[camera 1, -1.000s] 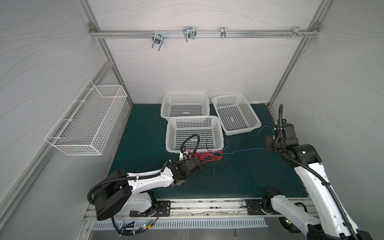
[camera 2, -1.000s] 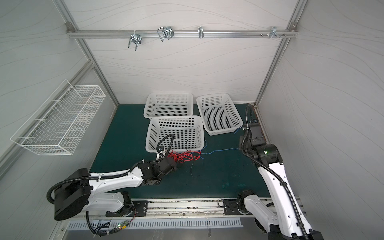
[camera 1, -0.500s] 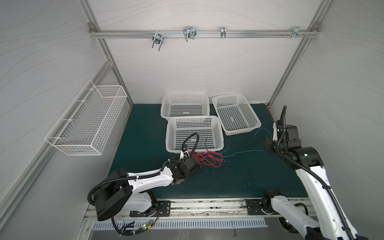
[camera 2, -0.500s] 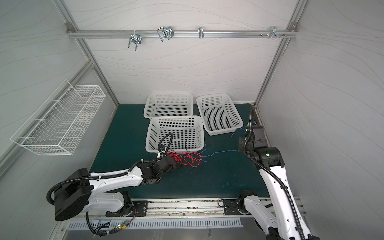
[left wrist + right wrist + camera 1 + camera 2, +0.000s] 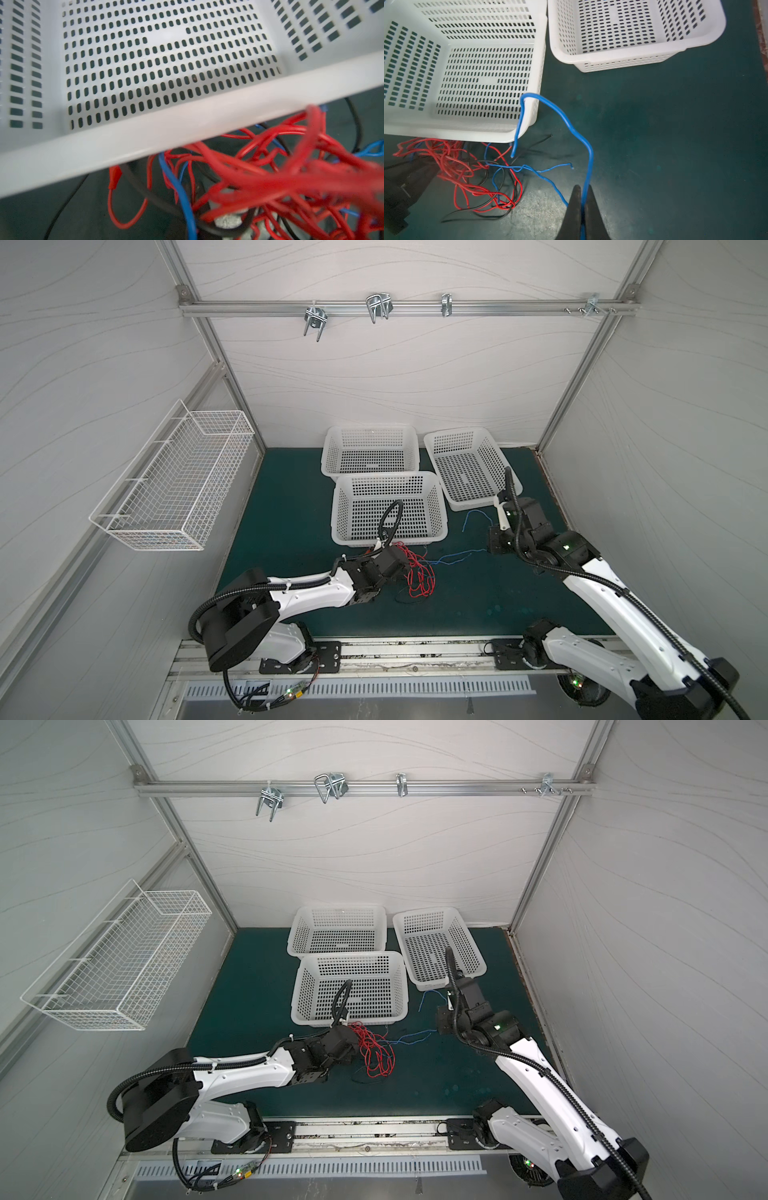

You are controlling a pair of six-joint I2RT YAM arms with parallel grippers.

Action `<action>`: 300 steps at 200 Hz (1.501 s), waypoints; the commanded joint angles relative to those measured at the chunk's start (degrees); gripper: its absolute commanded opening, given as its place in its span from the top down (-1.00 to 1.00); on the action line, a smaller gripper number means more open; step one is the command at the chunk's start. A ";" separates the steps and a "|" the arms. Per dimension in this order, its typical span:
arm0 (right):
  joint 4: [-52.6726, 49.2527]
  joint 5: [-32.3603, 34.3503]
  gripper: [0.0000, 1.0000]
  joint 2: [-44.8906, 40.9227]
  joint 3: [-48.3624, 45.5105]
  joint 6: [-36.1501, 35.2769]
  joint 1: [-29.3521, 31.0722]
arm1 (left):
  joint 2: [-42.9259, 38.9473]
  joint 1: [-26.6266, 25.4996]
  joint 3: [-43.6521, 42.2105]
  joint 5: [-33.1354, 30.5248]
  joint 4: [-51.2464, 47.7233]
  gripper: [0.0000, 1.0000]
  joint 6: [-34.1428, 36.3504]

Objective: Untangle the cables
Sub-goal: 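Carry the blue wire with the right gripper toward the farthest basket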

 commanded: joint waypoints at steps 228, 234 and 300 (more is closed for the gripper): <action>-29.84 42.59 1.00 3.61 8.81 13.33 10.77 | -15.45 0.31 1.23 -5.74 -3.86 1.00 -3.30; -31.18 43.36 1.00 3.43 9.16 13.97 10.47 | -15.09 0.27 1.16 -5.73 -3.83 1.00 -3.30; -21.38 37.26 1.00 -1.53 14.15 4.49 6.11 | -9.67 0.29 0.67 0.18 2.61 1.00 -0.02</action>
